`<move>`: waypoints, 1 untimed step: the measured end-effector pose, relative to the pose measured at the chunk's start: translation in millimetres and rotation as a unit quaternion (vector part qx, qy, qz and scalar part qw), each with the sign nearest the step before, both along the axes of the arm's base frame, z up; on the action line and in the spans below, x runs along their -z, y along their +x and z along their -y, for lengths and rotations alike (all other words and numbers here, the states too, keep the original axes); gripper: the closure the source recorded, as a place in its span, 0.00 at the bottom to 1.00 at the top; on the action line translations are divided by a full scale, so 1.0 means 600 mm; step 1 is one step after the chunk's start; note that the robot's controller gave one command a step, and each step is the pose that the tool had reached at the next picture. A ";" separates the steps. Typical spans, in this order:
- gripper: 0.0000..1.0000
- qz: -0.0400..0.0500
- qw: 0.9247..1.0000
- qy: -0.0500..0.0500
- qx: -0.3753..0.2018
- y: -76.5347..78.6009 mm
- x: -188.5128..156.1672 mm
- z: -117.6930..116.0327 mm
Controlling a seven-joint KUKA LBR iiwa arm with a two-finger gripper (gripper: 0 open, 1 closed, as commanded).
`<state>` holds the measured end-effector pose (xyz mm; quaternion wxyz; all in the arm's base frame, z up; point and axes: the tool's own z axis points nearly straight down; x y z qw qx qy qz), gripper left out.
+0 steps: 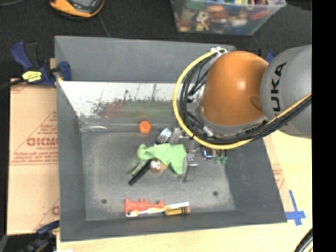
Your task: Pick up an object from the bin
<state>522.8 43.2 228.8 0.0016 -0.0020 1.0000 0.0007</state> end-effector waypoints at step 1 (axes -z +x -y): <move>0.00 0.003 1.000 -0.001 -0.010 0.090 0.217 0.022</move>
Offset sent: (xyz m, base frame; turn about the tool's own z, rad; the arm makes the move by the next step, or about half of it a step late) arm 0.0616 -0.0146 -0.0688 -0.0993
